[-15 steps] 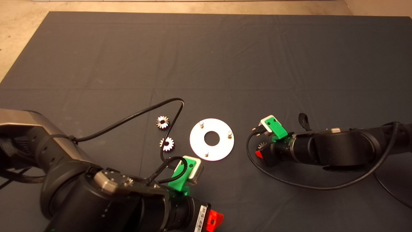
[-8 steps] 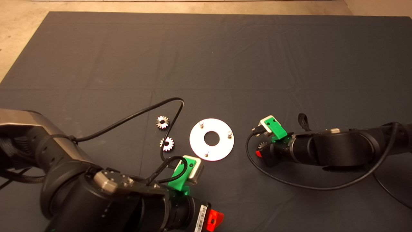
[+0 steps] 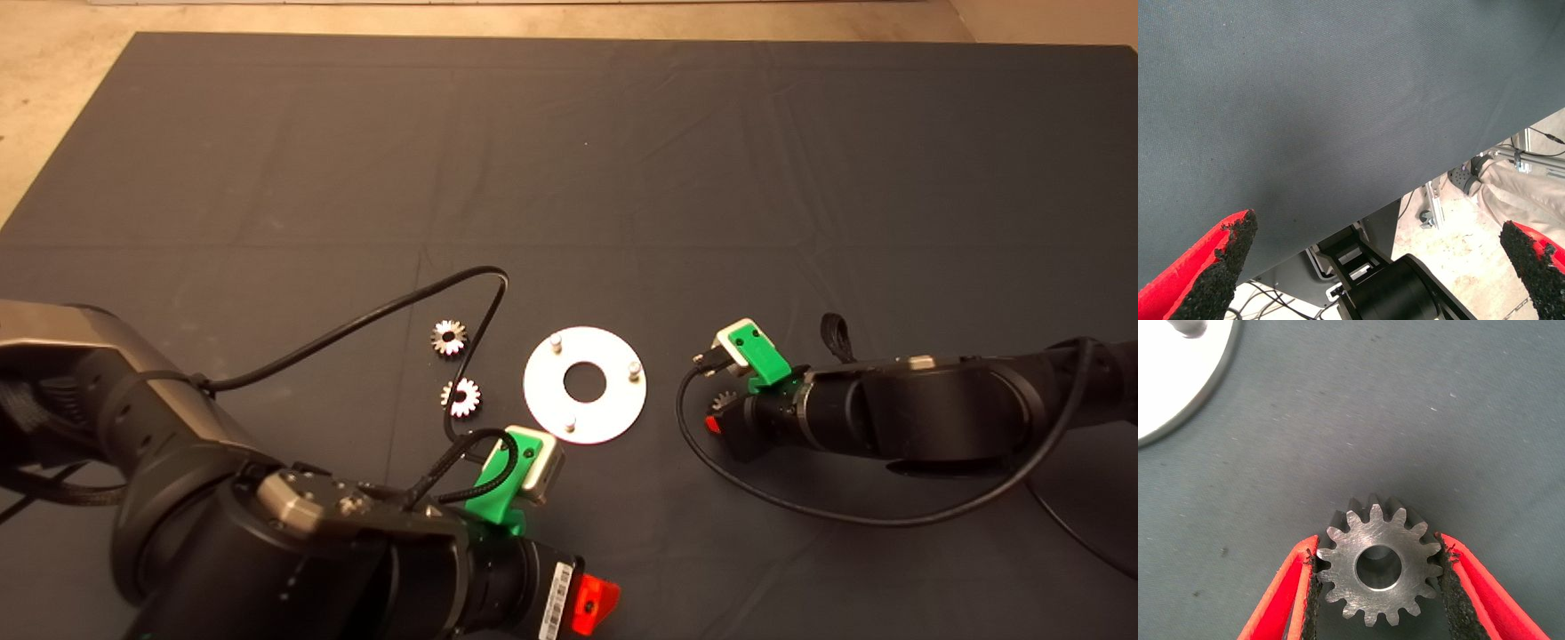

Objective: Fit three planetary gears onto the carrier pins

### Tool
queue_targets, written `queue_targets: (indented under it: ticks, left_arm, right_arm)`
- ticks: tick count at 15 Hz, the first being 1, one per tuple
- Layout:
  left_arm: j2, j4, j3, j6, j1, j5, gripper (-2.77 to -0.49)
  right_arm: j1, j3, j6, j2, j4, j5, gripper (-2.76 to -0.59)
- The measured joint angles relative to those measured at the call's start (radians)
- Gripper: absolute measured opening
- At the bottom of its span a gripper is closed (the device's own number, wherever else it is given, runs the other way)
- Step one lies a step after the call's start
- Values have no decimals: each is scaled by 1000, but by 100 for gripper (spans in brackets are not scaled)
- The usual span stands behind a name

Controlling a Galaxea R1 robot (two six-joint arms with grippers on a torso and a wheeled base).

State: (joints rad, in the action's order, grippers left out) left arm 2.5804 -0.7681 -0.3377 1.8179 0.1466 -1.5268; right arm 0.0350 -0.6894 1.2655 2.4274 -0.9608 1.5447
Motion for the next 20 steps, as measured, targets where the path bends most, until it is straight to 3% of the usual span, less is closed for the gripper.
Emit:
queue_targets:
  ticks: [6,10,13,18,20]
  left_arm:
    - [1,-7,0,0,-8,0,-62]
    - [1,-11,-1,0,-9,0,-62]
    - [2,-15,-1,0,-8,0,-62]
    - [5,-22,-5,0,-9,0,-62]
    - [5,-23,-10,0,-9,0,-62]
  right_arm:
    - [9,11,7,52,1,-10,-234]
    - [103,18,11,63,8,-8,-235]
    - [154,19,11,78,28,-8,-236]
    - [177,14,11,142,63,-7,-236]
    - [181,-18,11,178,92,-9,-236]
